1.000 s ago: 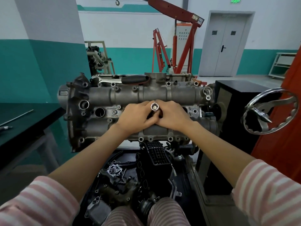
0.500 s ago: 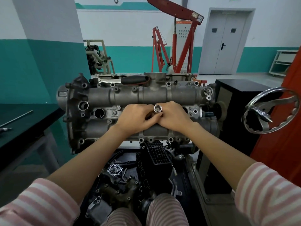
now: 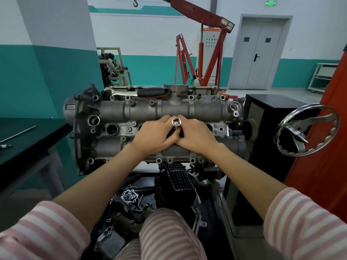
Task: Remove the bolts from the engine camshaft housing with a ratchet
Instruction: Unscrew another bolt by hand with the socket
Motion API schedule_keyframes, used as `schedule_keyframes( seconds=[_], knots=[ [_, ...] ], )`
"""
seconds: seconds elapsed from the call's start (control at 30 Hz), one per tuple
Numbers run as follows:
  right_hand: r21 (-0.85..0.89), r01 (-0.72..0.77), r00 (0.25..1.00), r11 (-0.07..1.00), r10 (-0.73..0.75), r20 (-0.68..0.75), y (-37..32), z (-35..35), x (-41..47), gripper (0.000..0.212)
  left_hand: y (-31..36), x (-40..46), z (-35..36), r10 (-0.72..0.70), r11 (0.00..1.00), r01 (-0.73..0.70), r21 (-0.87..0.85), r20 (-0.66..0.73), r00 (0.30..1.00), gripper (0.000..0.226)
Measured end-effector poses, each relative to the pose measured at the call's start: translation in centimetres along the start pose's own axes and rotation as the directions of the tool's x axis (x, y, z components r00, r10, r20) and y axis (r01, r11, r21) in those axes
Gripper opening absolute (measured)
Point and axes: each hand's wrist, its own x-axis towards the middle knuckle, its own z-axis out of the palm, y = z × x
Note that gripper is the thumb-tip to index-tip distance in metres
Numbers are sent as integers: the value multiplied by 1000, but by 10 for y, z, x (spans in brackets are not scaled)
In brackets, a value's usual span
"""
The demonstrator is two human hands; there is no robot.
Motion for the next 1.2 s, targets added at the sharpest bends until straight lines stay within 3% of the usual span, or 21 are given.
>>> schedule_keyframes(
  seconds=[0.1, 0.23, 0.5, 0.73, 1.2],
  knots=[
    [-19, 17, 999, 1000, -18, -35, 0, 0, 0, 19, -1, 0, -1, 8, 1000, -7, 7, -22, 1000, 51],
    [-190, 76, 959, 979, -124, -256, -5, -1, -3, 27, 0, -1, -2, 16, 1000, -17, -18, -54, 998, 47],
    [-232, 83, 945, 969, -150, -290, -6, -3, -4, 28, 2, -2, -3, 68, 995, -59, 79, -115, 991, 40],
    [-184, 38, 996, 982, -52, -72, 0, 1, -1, 23, 4, -2, -8, 47, 999, -45, 19, -93, 995, 39],
    [-71, -14, 1000, 997, 13, -4, -2, 0, -3, 18, 7, -1, -7, 20, 1000, -21, -20, -36, 999, 42]
  ],
)
